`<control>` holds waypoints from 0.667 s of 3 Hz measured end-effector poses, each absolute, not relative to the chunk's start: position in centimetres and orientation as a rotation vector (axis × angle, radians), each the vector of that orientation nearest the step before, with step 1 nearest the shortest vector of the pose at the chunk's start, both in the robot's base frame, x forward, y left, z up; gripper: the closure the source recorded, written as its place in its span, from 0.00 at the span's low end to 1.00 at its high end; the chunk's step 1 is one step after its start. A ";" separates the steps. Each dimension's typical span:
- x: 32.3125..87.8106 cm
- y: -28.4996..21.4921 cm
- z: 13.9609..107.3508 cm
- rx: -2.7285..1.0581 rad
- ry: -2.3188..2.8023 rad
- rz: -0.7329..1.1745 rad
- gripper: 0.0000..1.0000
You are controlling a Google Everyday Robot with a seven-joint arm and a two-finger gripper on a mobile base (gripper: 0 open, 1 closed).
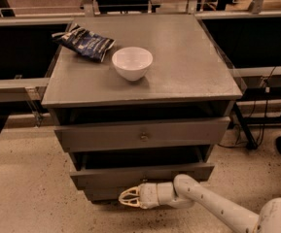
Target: Close middle drawer
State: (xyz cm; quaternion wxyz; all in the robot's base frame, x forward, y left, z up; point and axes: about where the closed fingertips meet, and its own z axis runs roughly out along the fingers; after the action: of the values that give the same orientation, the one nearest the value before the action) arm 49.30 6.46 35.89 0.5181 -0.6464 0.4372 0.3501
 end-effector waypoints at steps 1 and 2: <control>50.5 6.2 36.2 -1.548 1.052 0.824 1.00; 50.8 6.1 36.3 -1.547 1.052 0.818 1.00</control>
Offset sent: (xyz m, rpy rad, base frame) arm 0.1284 -0.0184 0.0217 -0.0206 -0.0866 -0.1075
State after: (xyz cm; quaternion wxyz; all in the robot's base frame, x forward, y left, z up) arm 50.84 6.10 36.26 0.5225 -0.6460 0.4394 0.3415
